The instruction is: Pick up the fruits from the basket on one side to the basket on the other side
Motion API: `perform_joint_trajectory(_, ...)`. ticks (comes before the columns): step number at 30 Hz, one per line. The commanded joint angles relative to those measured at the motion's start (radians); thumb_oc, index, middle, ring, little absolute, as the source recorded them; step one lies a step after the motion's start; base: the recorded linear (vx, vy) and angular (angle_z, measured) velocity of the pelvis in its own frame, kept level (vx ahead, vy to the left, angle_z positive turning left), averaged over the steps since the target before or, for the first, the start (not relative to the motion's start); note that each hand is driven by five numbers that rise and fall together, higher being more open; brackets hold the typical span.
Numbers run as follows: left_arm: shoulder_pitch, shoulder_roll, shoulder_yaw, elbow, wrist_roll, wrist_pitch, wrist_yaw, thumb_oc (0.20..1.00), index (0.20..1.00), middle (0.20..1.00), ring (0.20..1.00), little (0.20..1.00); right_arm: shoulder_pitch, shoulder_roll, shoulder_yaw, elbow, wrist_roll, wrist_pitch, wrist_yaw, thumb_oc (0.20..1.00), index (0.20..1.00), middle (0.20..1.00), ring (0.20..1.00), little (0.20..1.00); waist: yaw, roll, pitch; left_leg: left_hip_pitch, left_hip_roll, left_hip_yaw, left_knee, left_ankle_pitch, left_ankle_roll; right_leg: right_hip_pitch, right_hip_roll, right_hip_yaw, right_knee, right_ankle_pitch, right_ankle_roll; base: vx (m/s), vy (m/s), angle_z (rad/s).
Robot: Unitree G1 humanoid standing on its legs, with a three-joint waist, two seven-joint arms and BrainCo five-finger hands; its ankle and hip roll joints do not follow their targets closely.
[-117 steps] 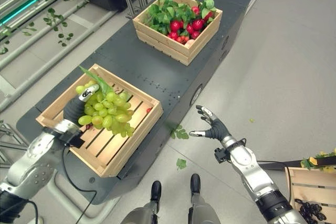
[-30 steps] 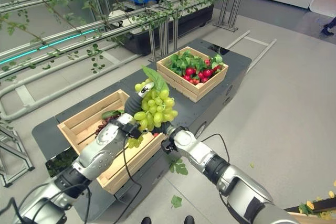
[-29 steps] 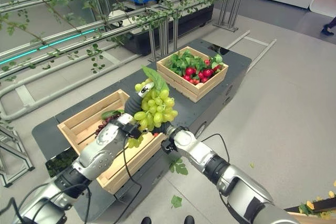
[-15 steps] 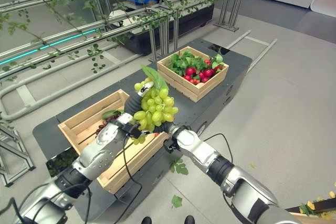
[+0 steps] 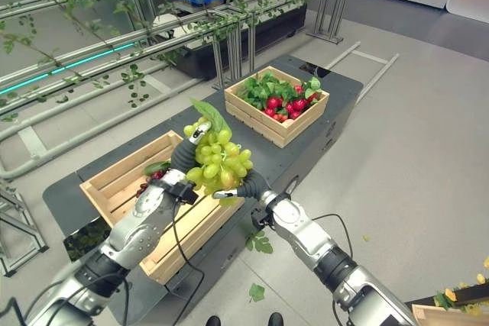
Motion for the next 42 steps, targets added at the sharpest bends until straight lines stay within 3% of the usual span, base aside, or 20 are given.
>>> perform_joint_trajectory(1, -0.087, -0.028, 0.018, 0.013, 0.050, -0.056, 0.002, 0.200, 0.200, 0.200, 0.200, 0.200, -0.045, 0.073, -0.007, -0.042, 0.048, -0.065, 0.020, 1.000, 1.000, 1.000, 1.000, 1.000, -0.004, -0.023, -0.029, 0.031, -0.049, 0.012, 0.003, -0.076, 0.047, 0.090, -0.006, 0.021, 0.009, -0.122, 0.079, 0.00, 0.000, 0.00)
perform_joint_trajectory(7, -0.111, -0.069, -0.023, 0.020, 0.027, -0.060, 0.012, 0.200, 0.200, 0.200, 0.200, 0.200, -0.093, 0.154, 0.047, 0.033, 0.127, -0.066, 0.017, 1.000, 1.000, 1.000, 1.000, 1.000, 0.003, -0.018, -0.029, 0.030, -0.052, 0.010, 0.005, -0.074, 0.047, 0.090, -0.009, 0.020, 0.009, -0.121, 0.079, 0.00, 0.000, 0.01)
perform_joint_trajectory(22, -0.153, -0.102, -0.089, 0.036, 0.008, -0.058, 0.016, 0.200, 0.200, 0.200, 0.200, 0.200, -0.157, 0.244, 0.096, 0.104, 0.274, -0.073, 0.012, 1.000, 1.000, 1.000, 1.000, 1.000, 0.014, -0.012, -0.025, 0.026, -0.052, 0.005, 0.004, -0.071, 0.047, 0.089, -0.011, 0.017, 0.009, -0.119, 0.078, 0.00, 0.000, 0.00)
perform_joint_trajectory(29, -0.147, -0.124, -0.096, 0.036, -0.001, -0.054, 0.018, 0.200, 0.200, 0.200, 0.200, 0.200, -0.116, 0.306, 0.104, 0.141, 0.429, -0.070, 0.040, 1.000, 1.000, 1.000, 1.000, 1.000, 0.020, -0.009, -0.024, 0.028, -0.054, 0.005, 0.004, -0.073, 0.047, 0.092, -0.011, 0.016, 0.009, -0.120, 0.078, 0.00, 0.000, 0.00)
perform_joint_trajectory(42, -0.139, -0.143, -0.091, 0.041, 0.002, -0.052, 0.012, 0.200, 0.200, 0.200, 0.200, 0.200, -0.039, 0.342, 0.118, 0.164, 0.548, -0.064, 0.084, 1.000, 1.000, 1.000, 1.000, 1.000, 0.020, -0.008, -0.021, 0.028, -0.055, 0.000, 0.005, -0.073, 0.047, 0.090, -0.011, 0.011, 0.009, -0.121, 0.078, 0.00, 0.000, 0.00)
